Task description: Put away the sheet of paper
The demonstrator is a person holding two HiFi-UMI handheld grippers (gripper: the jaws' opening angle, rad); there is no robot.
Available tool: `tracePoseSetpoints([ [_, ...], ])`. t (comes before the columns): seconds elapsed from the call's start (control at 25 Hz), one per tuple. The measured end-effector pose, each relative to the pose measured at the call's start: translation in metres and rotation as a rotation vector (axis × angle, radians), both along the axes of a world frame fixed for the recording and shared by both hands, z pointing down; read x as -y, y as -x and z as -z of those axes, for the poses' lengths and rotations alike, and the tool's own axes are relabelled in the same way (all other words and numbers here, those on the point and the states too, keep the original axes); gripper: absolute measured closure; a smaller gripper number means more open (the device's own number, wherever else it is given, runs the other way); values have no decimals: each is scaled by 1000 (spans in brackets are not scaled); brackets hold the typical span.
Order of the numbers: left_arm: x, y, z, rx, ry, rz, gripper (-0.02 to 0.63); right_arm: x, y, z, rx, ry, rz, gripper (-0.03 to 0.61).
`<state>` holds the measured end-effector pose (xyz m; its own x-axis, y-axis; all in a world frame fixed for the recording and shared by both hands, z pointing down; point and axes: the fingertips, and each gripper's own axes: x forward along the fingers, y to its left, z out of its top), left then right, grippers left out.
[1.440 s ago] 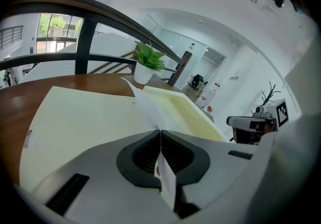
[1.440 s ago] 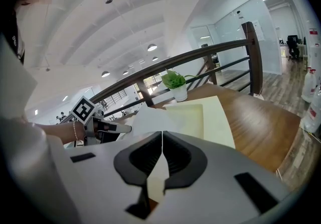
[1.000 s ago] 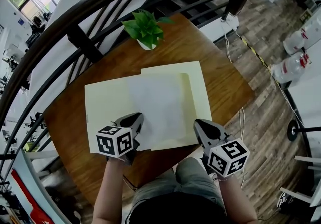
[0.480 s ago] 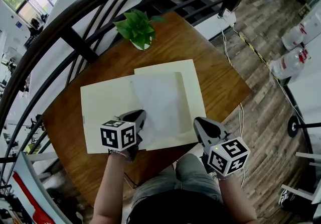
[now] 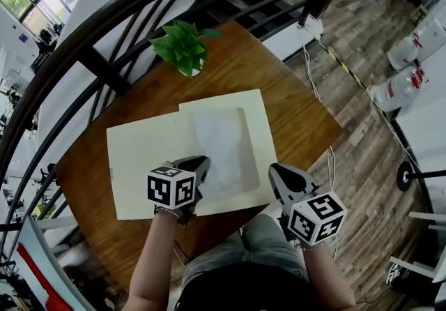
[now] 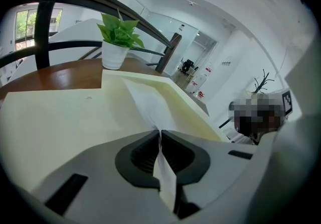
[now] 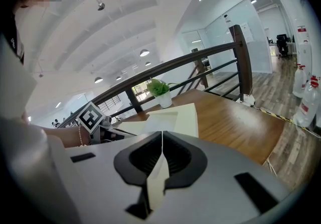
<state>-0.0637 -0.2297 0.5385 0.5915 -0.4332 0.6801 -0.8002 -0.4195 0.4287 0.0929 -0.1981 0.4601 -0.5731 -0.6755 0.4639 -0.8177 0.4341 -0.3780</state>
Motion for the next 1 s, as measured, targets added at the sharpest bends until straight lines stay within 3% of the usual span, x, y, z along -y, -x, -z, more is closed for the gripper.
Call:
tracePoseSetpoints([
  [0.2,-1,-18,-7,-6,31,-61,591,6,-7,0,-5,2,-3,549],
  [0.48,0,-18,-13,22,49,-56,586,8,-11,-1,-7,7,4,549],
  [0.6,-1,-18,-15,36,59,-51,485,7,-12,1,-7,6,9,549],
  [0.72,0,-17,-16,51,58,-39,471,7,-14,2,-8,4,10,549],
  [0.88,3,-10,-13,65,43,1,399,5,-12,2,-8,2,14,549],
  [1.0,5,-4,-7,66,17,27,396,4,-9,2,-15,-7,26,549],
])
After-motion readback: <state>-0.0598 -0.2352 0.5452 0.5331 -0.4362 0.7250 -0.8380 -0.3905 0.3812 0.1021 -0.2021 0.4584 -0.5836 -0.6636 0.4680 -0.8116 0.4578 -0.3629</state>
